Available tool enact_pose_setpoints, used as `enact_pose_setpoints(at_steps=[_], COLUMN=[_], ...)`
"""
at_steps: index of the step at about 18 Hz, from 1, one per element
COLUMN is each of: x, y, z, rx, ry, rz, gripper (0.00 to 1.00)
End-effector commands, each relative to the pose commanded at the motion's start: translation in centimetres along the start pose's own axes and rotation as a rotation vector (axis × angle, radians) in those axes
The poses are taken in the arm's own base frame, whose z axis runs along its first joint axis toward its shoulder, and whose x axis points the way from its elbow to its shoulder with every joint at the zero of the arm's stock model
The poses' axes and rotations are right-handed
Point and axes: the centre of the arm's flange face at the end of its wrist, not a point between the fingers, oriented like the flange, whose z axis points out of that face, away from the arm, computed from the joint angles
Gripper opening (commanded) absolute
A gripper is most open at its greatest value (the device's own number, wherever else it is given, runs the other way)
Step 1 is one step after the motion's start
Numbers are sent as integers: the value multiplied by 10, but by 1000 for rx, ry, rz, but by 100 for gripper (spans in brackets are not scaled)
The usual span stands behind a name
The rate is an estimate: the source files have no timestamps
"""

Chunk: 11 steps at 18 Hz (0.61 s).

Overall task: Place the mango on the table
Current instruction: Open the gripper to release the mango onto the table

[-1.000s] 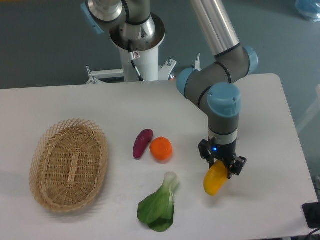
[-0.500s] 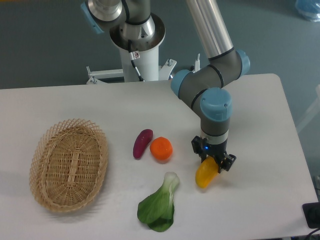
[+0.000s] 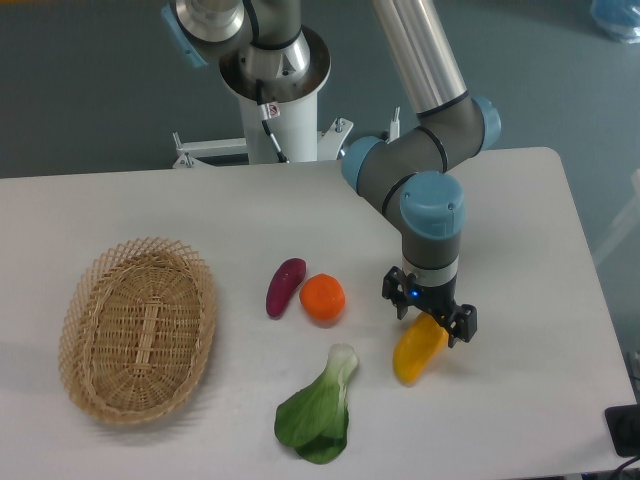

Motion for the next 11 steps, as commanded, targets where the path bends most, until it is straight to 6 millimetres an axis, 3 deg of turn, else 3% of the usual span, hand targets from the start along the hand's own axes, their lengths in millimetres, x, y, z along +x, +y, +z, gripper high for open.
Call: enact_pose_setpoints(at_steps=[11], x=[-2], y=[2], z=[-24], rx=[11], ry=[-32], rz=[-4], gripper=[100])
